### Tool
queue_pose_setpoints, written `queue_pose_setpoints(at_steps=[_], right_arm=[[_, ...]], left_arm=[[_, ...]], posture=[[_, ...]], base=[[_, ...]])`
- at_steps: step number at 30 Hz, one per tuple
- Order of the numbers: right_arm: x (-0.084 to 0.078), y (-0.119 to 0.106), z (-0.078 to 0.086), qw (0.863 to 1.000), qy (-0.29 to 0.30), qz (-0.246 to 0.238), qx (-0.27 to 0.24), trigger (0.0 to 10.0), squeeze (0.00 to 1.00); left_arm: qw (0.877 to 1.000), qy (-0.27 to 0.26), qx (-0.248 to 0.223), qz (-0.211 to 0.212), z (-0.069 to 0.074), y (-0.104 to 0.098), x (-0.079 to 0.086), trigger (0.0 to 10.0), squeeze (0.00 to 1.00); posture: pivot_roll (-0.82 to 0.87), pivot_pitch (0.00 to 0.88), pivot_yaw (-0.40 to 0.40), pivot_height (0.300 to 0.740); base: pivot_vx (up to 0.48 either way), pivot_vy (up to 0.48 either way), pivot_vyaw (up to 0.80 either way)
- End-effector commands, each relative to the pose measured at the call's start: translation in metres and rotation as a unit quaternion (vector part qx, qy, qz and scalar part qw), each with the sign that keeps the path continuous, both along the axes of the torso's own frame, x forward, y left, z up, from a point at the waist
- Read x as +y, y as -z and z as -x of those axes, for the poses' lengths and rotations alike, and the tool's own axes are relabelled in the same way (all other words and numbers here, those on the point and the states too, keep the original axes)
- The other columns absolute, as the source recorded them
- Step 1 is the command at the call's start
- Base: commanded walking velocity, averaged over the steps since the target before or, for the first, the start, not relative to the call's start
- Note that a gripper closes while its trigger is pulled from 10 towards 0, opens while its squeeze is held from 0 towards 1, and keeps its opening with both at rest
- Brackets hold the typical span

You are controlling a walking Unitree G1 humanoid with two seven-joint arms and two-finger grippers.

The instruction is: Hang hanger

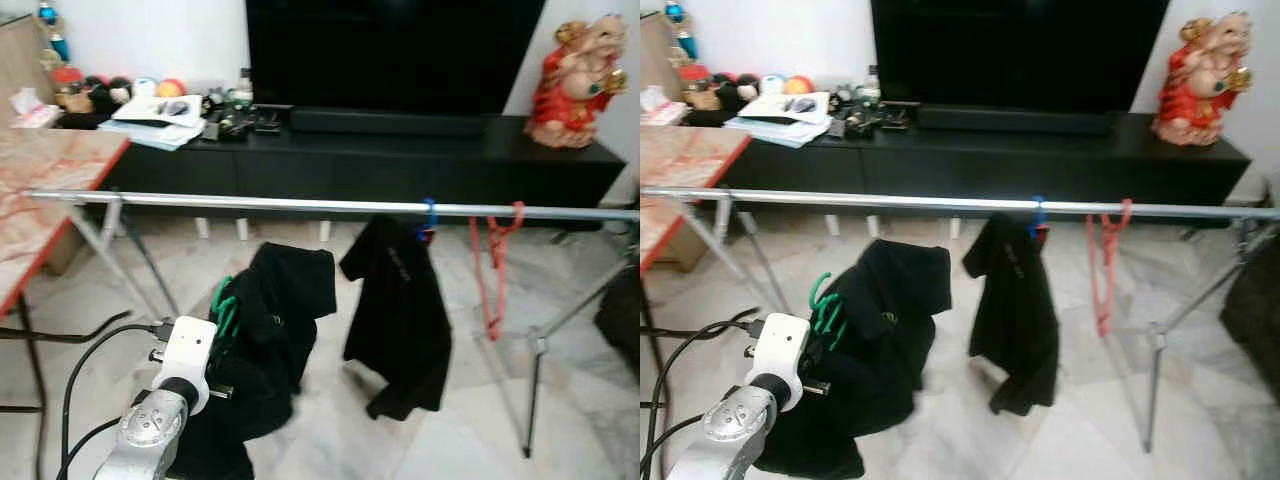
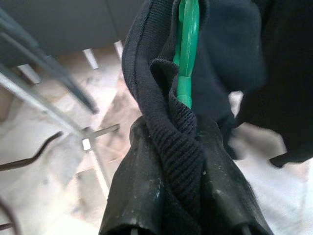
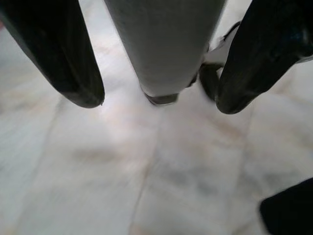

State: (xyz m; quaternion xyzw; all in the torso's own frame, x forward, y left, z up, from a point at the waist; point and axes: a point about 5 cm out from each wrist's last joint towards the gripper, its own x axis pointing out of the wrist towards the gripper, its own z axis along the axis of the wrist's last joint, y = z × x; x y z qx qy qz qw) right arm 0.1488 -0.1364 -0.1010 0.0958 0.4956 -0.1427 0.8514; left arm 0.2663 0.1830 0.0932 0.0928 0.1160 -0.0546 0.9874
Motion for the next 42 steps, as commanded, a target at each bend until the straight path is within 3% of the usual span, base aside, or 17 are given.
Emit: queue_pose_setpoints(at_steps=[1, 23, 40, 42], right_arm=[[0.014, 0.004, 0.013, 1.0, -0.002, -0.019, 0.021, 10.0, 0.0], [0.015, 0.004, 0.013, 1.0, 0.004, -0.021, 0.015, 10.0, 0.0], [0.016, 0.003, 0.01, 1.0, 0.015, -0.028, -0.001, 10.0, 0.0], [-0.026, -0.002, -0.003, 0.999, 0.027, -0.007, -0.02, 10.0, 0.0]], left_arm=[[1.0, 0.013, -0.015, 0.003, -0.002, -0.006, -0.006, 10.0, 0.0], [0.999, 0.026, -0.019, 0.014, -0.002, -0.007, -0.012, 10.0, 0.0], [0.999, 0.028, -0.016, 0.016, -0.001, -0.008, -0.012, 10.0, 0.0], [0.999, 0.028, -0.016, 0.016, -0.001, -0.007, -0.012, 10.0, 0.0]], posture=[[0.0, 0.064, 0.022, 0.74], [0.0, 0.063, 0.026, 0.74], [0.01, 0.075, 0.027, 0.74], [0.01, 0.076, 0.027, 0.74]], base=[[0.0, 0.0, 0.0], [0.0, 0.0, 0.0], [-0.275, 0.0, 0.0], [-0.304, 0.0, 0.0]])
